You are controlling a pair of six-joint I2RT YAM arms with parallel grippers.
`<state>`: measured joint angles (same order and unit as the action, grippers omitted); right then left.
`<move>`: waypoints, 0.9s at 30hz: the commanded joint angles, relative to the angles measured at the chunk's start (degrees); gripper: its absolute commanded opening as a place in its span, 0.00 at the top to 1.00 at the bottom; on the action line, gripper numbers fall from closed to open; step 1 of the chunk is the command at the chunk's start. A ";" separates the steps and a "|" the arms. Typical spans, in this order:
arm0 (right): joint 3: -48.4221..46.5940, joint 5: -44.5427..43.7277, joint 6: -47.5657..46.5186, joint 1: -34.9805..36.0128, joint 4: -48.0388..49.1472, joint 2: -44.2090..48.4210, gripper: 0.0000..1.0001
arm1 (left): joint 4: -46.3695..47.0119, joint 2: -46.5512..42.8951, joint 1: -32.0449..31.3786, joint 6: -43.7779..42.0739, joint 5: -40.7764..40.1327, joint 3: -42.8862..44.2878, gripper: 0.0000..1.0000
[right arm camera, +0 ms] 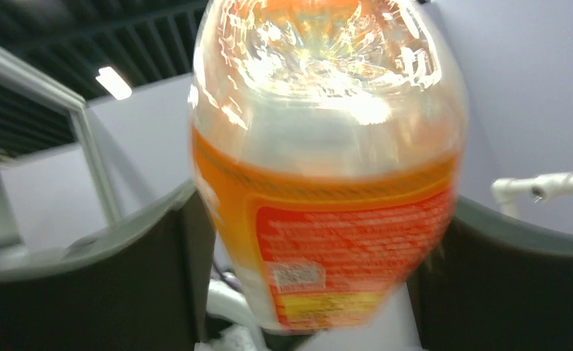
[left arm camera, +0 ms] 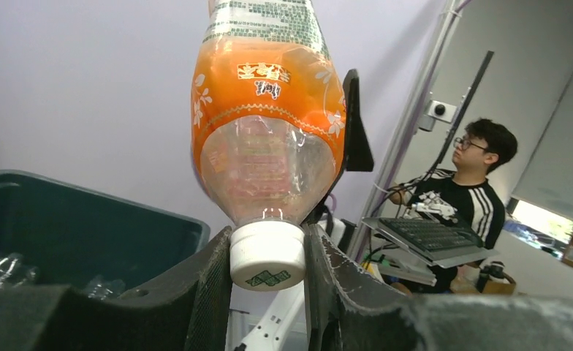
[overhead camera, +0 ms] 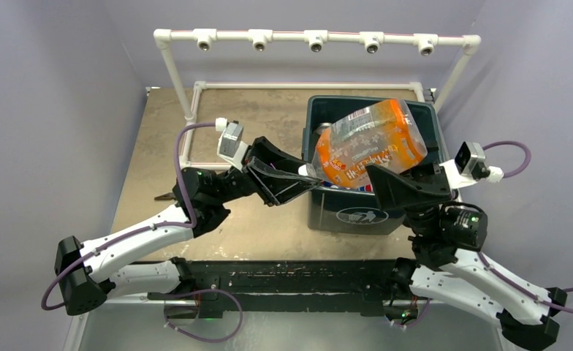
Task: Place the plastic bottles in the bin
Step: Place the plastic bottle in the trash bin.
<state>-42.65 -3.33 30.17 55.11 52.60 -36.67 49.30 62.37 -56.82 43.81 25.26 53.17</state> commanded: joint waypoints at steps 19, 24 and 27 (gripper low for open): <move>-20.60 -28.17 -16.70 0.08 -63.82 20.90 0.01 | -51.74 15.38 -0.17 -34.50 -25.08 38.27 1.00; -20.54 -26.47 -17.06 0.08 -64.74 21.80 0.01 | -61.69 23.39 -0.97 -34.50 -23.30 46.58 1.00; -20.46 -26.12 -17.08 0.09 -64.83 21.73 0.01 | -67.63 27.47 -2.51 -36.03 -28.04 50.02 1.00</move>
<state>-62.98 -29.43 14.35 54.70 -11.00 -15.66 -10.20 86.98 -57.47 10.59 1.54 97.08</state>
